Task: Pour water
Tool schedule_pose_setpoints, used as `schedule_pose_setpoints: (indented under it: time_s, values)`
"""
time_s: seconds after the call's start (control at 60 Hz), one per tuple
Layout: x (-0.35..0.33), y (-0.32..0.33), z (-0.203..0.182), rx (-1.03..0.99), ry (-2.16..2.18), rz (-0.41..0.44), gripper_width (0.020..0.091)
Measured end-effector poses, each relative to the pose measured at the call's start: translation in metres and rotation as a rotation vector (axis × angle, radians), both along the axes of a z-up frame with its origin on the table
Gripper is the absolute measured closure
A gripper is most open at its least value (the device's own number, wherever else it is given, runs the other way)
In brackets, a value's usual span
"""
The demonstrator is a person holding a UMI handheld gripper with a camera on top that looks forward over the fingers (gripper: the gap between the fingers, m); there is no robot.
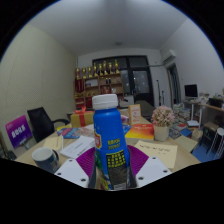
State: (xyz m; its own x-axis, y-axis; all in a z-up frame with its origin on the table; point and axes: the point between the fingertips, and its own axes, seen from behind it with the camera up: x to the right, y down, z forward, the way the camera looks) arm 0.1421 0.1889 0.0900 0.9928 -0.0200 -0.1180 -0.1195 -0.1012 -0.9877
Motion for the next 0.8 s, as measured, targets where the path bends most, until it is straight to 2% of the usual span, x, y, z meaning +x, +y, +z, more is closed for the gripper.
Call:
schedule_pose_setpoints:
  time_s: [0.067,0.167,0.233,0.367,0.417,0.483,0.65,0.8]
  values:
    - [0.004,0.001,-0.010,-0.018,-0.055,0.004,0.0616]
    - [0.002,0.000,-0.009,0.021,-0.060,0.009,0.0635]
    - [0.004,0.002,-0.008,0.024,-0.048,0.012,0.0607]
    - [0.007,-0.003,-0.012,-0.032,-0.012,0.019,0.0463]
    - [0.010,-0.013,-0.013,-0.059,-0.003,0.013,0.0343]
    - [0.012,-0.027,-0.009,-0.064,0.003,0.016,0.0270]
    - [0.014,-0.084,0.004,-0.077,-0.039,0.018,0.0273]
    - [0.000,-0.166,0.024,-0.080,-0.035,0.035,0.0273]
